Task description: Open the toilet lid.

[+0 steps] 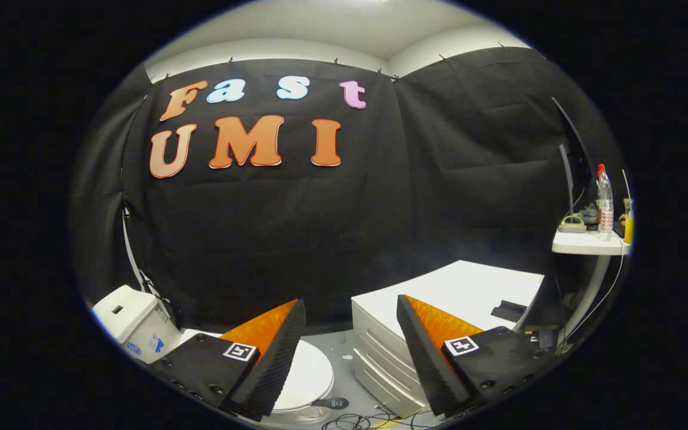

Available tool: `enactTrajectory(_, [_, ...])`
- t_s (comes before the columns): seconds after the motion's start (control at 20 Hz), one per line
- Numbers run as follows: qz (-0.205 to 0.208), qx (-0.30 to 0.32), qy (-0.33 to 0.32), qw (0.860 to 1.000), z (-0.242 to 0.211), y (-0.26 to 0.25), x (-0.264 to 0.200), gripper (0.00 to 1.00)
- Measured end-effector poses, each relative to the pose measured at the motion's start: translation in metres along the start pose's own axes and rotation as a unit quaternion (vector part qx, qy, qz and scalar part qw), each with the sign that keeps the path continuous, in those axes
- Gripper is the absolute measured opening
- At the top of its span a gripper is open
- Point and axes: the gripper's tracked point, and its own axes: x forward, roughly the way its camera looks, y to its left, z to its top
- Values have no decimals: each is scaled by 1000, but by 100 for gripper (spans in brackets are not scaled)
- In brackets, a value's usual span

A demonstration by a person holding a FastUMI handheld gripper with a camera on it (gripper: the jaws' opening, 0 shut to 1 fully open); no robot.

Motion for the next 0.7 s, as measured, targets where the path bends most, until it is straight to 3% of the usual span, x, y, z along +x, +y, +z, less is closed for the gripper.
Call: enactTrajectory(0.7, [5, 65, 85, 994, -157, -4, 19, 98])
